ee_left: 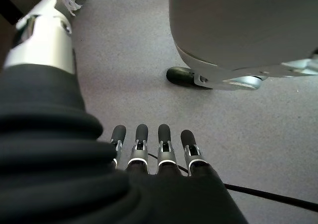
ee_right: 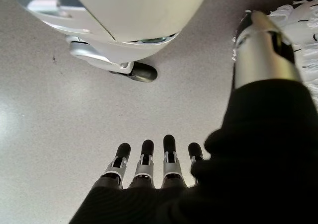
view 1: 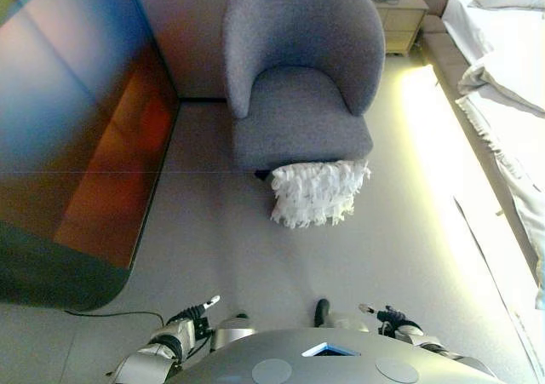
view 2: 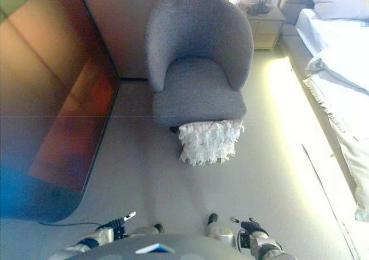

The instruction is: Pick up the cushion and take it to the sofa

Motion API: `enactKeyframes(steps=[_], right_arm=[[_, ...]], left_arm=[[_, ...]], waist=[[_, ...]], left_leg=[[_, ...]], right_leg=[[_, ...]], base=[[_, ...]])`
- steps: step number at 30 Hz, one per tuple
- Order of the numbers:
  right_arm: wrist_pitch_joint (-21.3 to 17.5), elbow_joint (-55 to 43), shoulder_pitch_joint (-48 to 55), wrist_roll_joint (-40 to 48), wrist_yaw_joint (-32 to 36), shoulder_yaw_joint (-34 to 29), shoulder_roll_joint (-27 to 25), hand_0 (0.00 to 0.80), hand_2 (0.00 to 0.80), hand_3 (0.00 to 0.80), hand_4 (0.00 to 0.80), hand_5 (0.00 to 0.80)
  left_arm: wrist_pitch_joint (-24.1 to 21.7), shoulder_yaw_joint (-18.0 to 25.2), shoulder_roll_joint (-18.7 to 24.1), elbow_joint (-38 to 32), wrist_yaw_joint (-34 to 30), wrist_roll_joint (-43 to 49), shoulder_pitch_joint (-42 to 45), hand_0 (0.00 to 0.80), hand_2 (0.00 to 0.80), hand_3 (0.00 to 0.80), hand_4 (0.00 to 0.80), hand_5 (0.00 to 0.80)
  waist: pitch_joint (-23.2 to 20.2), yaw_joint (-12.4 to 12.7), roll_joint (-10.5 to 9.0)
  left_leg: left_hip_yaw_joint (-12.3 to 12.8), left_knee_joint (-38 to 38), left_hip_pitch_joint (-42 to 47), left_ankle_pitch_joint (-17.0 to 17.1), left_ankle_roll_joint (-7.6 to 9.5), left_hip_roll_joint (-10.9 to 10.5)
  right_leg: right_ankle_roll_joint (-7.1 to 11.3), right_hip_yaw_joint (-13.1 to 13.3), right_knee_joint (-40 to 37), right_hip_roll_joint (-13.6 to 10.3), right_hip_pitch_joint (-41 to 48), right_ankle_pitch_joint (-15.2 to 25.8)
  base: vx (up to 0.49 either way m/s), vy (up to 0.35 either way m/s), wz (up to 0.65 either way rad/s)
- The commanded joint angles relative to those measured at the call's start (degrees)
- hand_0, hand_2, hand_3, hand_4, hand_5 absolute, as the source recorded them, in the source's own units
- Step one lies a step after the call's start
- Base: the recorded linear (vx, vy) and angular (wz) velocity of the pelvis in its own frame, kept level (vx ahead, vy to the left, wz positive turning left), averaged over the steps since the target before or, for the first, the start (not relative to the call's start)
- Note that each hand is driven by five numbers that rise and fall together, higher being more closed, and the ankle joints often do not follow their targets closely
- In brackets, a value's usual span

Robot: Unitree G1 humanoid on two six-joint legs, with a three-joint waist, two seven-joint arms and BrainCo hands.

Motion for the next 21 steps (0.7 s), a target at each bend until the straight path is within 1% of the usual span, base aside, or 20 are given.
enactKeyframes(steps=[1, 3, 4, 5, 14, 20, 21], right_arm=[[0.00, 3.95, -3.71, -0.71, -0.20, -0.69, 1.04, 0.000, 0.000, 0.000, 0.000, 0.000], [0.00, 4.07, -3.82, -0.72, -0.17, -0.73, 1.06, 0.000, 0.000, 0.000, 0.000, 0.000], [-0.08, 4.18, -3.80, -0.82, -0.14, -0.80, 1.00, 0.000, 0.000, 0.000, 0.000, 0.000], [0.01, 4.15, -3.83, -0.89, -0.10, -0.82, 1.02, 0.000, 0.000, 0.000, 0.000, 0.000], [-0.48, 4.26, -3.78, -1.97, 0.32, -0.85, 1.07, 0.000, 0.000, 0.000, 0.000, 0.000], [-0.50, 4.06, -3.71, -2.20, 0.50, -0.66, 0.90, 0.000, 0.000, 0.000, 0.000, 0.000], [-0.68, 4.12, -3.65, -2.73, 0.67, -0.59, 0.85, 0.000, 0.000, 0.000, 0.000, 0.000]], left_arm=[[1.71, -0.91, -0.71, 3.95, -1.05, 3.95, -2.42, 0.000, 0.000, 0.000, 0.000, 0.000], [1.04, -0.99, -0.74, 3.97, -1.23, 3.93, -2.42, 0.000, 0.000, 0.000, 0.000, 0.000], [2.69, -0.94, -0.64, 3.90, -1.52, 3.86, -2.37, 0.000, 0.000, 0.000, 0.000, 0.000], [2.76, -1.03, -0.63, 4.02, -1.46, 4.02, -2.34, 0.000, 0.000, 0.000, 0.000, 0.000], [1.69, -0.83, 0.02, 4.21, -0.91, 5.00, -2.43, 0.000, 0.000, 0.000, 0.000, 0.000], [1.13, -0.41, 0.38, 3.98, -0.04, 5.00, -2.34, 0.000, 0.000, 0.000, 0.000, 0.000], [1.11, -0.02, 0.49, 4.07, -0.09, 5.29, -2.28, 0.000, 0.000, 0.000, 0.000, 0.000]], waist=[[0.95, 0.07, -1.72], [0.88, 0.03, -1.72], [0.94, 0.04, -1.67], [0.97, 0.01, -1.65], [1.20, -0.06, -1.67], [1.46, 0.12, -1.92], [1.47, 0.15, -2.19]], left_leg=[[2.74, 0.57, -0.88, -3.00, 3.73, -2.56], [2.78, 0.55, -0.83, -3.05, 3.72, -2.56], [2.82, 0.50, -0.68, -3.13, 3.71, -2.53], [2.85, 0.51, -0.67, -3.09, 3.70, -2.51], [2.03, 0.25, -0.10, -3.49, 4.16, -2.90], [2.09, 1.09, 0.01, -3.92, 4.38, -2.69], [2.35, 2.87, -0.18, -4.61, 4.46, -2.82]], right_leg=[[2.04, 0.37, 0.30, -0.62, 1.18, -3.26], [2.11, 0.44, 0.30, -0.62, 1.16, -3.22], [2.20, 0.32, 0.30, -0.70, 1.20, -3.22], [2.24, 0.34, 0.35, -0.73, 1.19, -3.19], [2.32, 0.47, 1.00, -0.52, 1.18, -3.41], [1.58, 0.56, 1.64, 0.15, 1.15, -4.32], [1.21, 0.60, 1.77, 0.30, 1.33, -4.61]], base=[[0.000, 0.000, 0.00], [0.000, 0.000, 0.00], [0.000, 0.000, 0.00], [0.000, 0.000, 0.00], [0.030, -0.014, 0.00], [0.033, -0.093, 0.00], [0.041, -0.101, 0.02]])
